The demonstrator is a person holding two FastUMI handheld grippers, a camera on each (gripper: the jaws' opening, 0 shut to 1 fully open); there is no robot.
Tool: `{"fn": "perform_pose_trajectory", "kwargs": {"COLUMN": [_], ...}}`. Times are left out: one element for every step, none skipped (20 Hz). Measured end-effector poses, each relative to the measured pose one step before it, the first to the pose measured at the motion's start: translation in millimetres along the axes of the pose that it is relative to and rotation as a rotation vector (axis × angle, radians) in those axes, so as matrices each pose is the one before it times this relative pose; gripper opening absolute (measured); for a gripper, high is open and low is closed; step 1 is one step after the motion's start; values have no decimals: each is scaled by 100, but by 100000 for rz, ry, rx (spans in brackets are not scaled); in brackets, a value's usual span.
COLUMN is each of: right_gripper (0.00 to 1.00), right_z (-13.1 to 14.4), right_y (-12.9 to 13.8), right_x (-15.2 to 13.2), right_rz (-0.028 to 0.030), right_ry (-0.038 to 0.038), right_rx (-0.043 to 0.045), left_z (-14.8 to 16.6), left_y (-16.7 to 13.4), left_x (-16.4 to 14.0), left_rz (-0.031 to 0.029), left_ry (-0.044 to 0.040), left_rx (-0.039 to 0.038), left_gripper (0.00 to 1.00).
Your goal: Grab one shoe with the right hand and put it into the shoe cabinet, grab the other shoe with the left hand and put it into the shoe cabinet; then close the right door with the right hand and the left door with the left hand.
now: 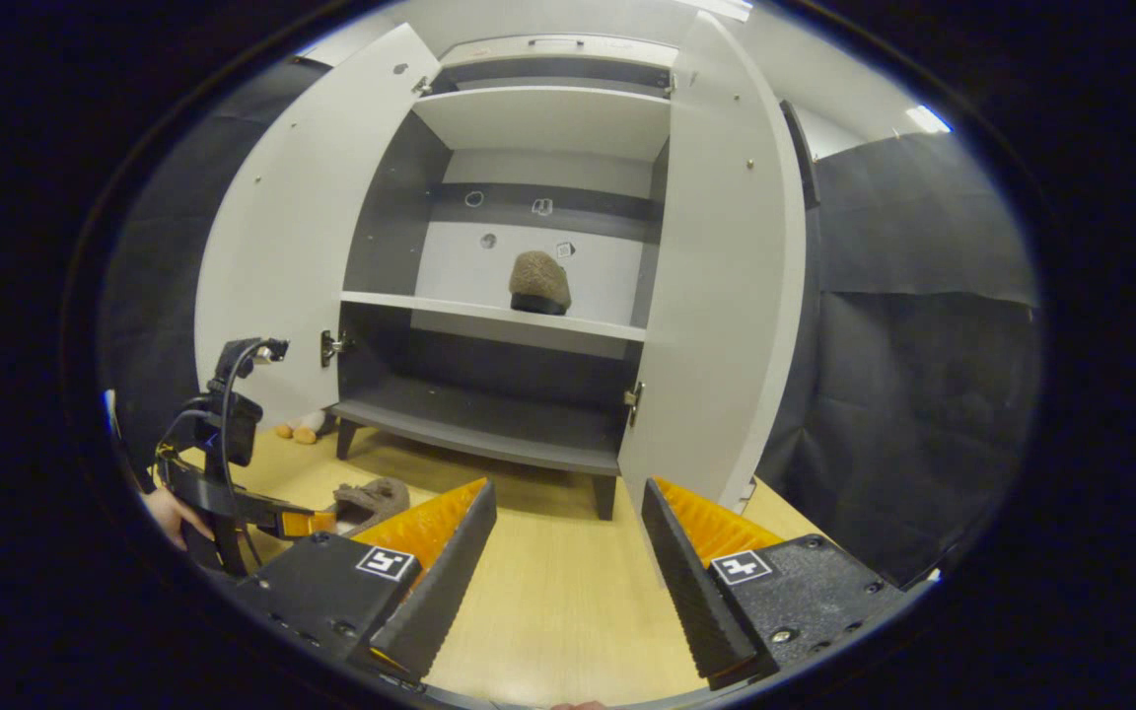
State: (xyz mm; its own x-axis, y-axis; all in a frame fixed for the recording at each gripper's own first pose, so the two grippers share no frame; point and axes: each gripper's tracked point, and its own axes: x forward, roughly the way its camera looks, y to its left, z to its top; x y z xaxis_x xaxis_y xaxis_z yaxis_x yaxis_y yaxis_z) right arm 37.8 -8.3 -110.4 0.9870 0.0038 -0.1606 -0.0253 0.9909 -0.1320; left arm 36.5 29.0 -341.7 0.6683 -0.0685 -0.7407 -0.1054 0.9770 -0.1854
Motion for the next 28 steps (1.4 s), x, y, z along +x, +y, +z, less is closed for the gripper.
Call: {"fn": "perform_pose_trajectory", "kwargs": {"right_gripper": [94, 94, 94, 94, 94, 94, 94, 94, 94, 94, 94, 94, 94, 94, 94, 94, 94, 94, 94, 94, 94, 94, 94, 94, 94, 94, 94, 94], "right_z": [-134, -191, -87, -231, -100, -64, 16, -40, 33, 18, 63, -69, 10, -4, 70, 5, 12, 77, 138, 64, 157, 61, 64, 7, 48, 30, 91, 30], "right_y": [-32, -36, 19, -87, -38, -58, -98, -104, -58, -48, -42, -52, 34, 39, 73, 88, 110, 115, 199, 185, 216, 116, 194, 234, 261, 252, 171, 138], "right_x": [29, 98, 41, -10, 32, 63, 18, 57, 102, 184, 99, 113, 72, 153, 69, 145, 100, 142, 185, 172, 95, 133, 29, 95, 52, 99, -5, -49], "right_rz": [-297, -239, -182, -192, -200, -272, -335, -194, 41, -37, -15, 33, 108, 221, 92, 179, 341, 495, 761, 829, 586, 417, 541, 703, 831, 613, 353, 301], "right_ry": [528, 697, 566, 430, 457, 323, 161, 157, 148, 180, 141, 129, 275, 210, -121, -231, -265, -305, -121, -243, -327, -432, -235, -38, -158, -206, -243, -285], "right_rx": [-137, -74, 42, -49, -279, -424, -511, -449, -509, -584, -397, -141, 226, 304, 114, -118, -402, -496, -501, -340, -219, -207, -176, -54, 88, 66, -20, 144], "left_z": [-40, 101, 167, 216, 245, 233, 252, 89, 149, 153, 67, 79, 207, 147, 163, -58, 22, 73, 484, 926, 1107, 1429, 2215, 2491, 2872, 2941, 2872, 3035], "left_y": [100, 36, -124, -41, -88, 26, 52, -143, -345, -517, -595, -361, 124, 422, 244, -46, -109, 112, 173, -138, -801, -1045, -1371, -1319, -1110, -920, -1000, -1011], "left_x": [568, 612, 430, 484, 479, 461, 544, 475, 340, 308, 231, 112, -11, 44, 25, 5, 133, -358, -733, -1183, -1587, -1748, -1848, -1447, -950, -578, -120, 418], "left_rz": [-178, 12, -402, -354, -618, 23, 105, -405, -1018, -1720, -1558, -711, 2608, 3434, 2171, -232, -966, 96, 1186, 252, -2176, -2425, -2635, -1816, -636, 669, -420, -1528], "left_ry": [272, -65, -341, -400, -661, -977, -697, -440, -869, -1092, -353, -717, -968, -735, -1469, -413, 480, 368, -1391, -2651, -2786, -3299, -4542, -5113, -5516, -3981, -3303, -3854], "left_rx": [-537, 78, 527, 851, 711, 556, 263, -485, -1007, -649, -36, 290, 971, 693, -708, -1042, -27, 320, 803, -47, -865, -726, 232, 1034, 1391, 1283, 441, -720], "left_gripper": [96, 96, 96, 96, 95, 95, 93, 92, 86, 81, 67, 58, 41, 32, 30, 11, 4, 4, 1, 1, 1, 1, 1, 1, 1, 1, 1, 1]}}
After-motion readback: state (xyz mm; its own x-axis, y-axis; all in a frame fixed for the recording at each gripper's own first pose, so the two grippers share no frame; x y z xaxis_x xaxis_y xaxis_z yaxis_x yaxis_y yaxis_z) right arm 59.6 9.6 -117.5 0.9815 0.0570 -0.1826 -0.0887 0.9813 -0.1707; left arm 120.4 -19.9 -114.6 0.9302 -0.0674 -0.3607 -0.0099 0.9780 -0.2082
